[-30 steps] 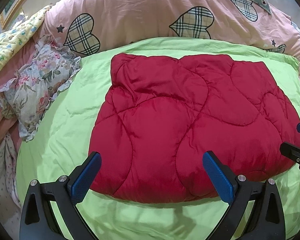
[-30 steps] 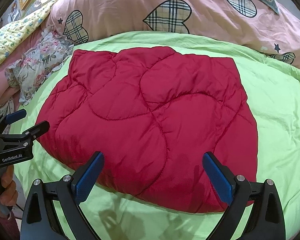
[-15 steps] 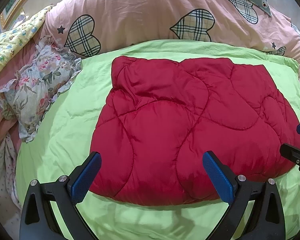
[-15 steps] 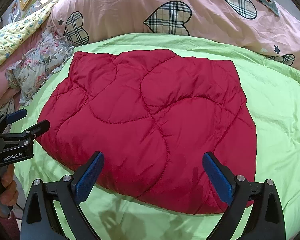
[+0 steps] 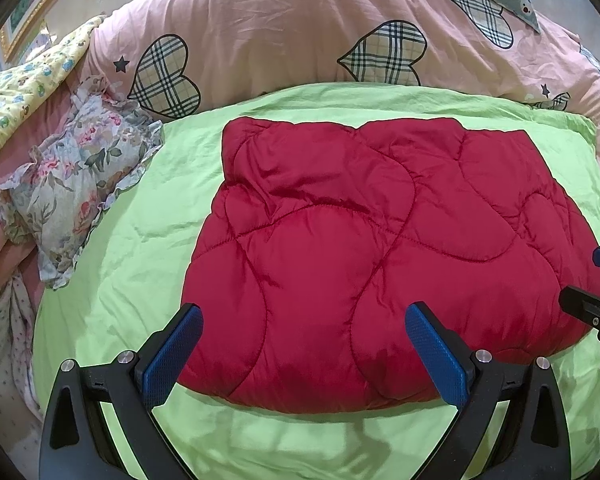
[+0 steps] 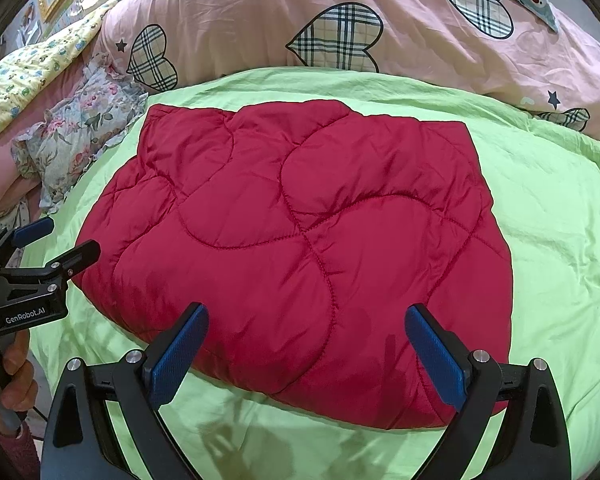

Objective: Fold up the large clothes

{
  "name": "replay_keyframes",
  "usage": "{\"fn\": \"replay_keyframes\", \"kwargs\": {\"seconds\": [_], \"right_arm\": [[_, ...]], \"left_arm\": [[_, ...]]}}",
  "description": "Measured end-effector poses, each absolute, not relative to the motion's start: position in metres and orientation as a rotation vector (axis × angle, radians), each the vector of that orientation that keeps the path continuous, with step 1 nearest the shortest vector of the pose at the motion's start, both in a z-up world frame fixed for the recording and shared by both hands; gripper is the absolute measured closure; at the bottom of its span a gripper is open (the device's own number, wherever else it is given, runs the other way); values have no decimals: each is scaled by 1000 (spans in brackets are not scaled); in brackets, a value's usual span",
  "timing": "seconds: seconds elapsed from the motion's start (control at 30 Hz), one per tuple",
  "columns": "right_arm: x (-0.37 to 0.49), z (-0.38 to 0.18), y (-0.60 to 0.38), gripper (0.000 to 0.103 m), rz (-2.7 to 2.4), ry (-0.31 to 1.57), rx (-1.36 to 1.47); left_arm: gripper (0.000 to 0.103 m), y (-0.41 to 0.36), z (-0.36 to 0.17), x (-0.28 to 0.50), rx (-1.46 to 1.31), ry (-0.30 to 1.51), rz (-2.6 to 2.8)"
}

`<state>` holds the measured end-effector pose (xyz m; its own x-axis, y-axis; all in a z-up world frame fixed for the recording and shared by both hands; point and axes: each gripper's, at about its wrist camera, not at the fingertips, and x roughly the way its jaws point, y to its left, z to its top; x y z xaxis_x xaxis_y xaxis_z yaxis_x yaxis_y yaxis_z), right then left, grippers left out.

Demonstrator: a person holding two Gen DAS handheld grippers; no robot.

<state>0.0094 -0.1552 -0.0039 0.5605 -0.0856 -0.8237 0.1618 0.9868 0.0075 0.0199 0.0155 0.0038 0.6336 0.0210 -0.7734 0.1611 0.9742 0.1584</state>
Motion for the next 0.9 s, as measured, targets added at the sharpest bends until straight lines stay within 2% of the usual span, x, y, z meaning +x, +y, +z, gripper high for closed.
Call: {"fn": "replay_keyframes", "kwargs": {"seconds": [0.9], "right_arm": [[5,0,-160,4,-163,953,96]], "left_arm": [[1,14,7,17,217,874,-82]]}}
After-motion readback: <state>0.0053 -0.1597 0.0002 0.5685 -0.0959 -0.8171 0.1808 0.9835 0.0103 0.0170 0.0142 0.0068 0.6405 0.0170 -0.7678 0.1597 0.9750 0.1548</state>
